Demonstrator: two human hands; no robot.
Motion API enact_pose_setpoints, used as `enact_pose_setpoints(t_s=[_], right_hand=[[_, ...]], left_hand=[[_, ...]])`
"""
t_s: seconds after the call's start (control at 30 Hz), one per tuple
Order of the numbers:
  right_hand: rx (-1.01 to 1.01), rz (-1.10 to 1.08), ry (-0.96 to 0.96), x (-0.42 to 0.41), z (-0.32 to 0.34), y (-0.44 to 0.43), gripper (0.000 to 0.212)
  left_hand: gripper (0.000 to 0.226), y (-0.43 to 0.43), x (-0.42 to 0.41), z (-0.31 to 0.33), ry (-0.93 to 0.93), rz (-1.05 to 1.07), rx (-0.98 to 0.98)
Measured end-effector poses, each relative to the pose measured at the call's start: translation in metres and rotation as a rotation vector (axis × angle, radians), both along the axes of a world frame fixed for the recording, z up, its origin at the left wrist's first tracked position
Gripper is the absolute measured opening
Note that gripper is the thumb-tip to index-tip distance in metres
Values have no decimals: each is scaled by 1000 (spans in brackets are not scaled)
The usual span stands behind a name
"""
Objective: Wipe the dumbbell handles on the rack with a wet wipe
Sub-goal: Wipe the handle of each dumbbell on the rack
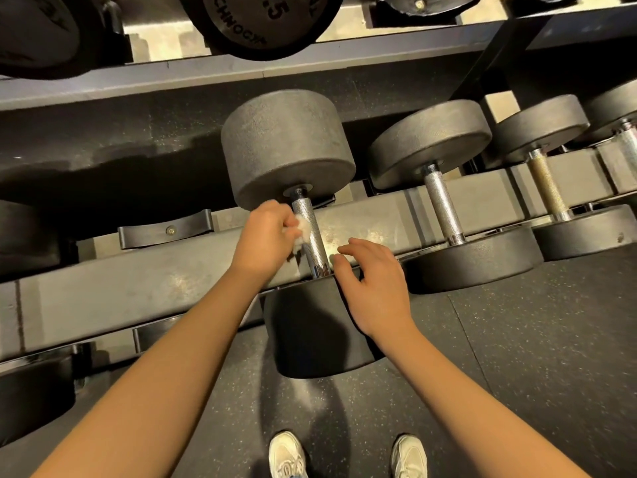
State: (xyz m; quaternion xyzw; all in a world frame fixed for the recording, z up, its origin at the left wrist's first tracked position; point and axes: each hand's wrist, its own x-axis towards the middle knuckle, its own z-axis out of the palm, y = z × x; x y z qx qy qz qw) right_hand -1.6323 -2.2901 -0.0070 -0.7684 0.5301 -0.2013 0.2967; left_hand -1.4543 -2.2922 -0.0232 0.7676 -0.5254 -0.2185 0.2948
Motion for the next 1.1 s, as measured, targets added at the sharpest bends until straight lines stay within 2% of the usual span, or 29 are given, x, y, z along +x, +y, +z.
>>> enact_pose_setpoints(t_s=[0.13,0.23,0.3,0.37,0.47,0.57,0.6,0.7,0.77,0.87,0.97,1.1], right_hand=[[-7,4,-9,0,-1,0,57],[-20,2,-4,0,-1,0,56],[-23,-2,-6,1,-1,0,57],[-18,-4,-12,1,-1,0,57],[-14,-8,-25,0,0,1,53],[3,-5,-20,0,0,1,48],[0,-3,-19,0,1,1,50],[-1,2,-22,0,3,2,57],[-7,-5,-26,1,3,1,57],[-22,-15,-31,1,3,2,55],[-28,-10,-34,1,3,2,55],[10,-5,-31,0,6,3,58]], left_hand=[[6,-1,-7,1,-28,73,-5],[8,13,-9,1,23,-102,132],[8,17,-7,0,-11,-212,206],[5,11,-4,2,-46,-174,121],[7,-12,-5,8,-93,18,-73],[14,-23,-14,9,-237,119,-115],[16,-22,-19,8,-258,75,-113],[19,-12,-26,6,-279,-295,-7],[17,-13,-20,7,-309,-424,13],[9,-20,-11,4,-379,-305,-111],[8,-23,-13,2,-402,-201,-146],[13,-12,-14,1,-269,-265,-92]])
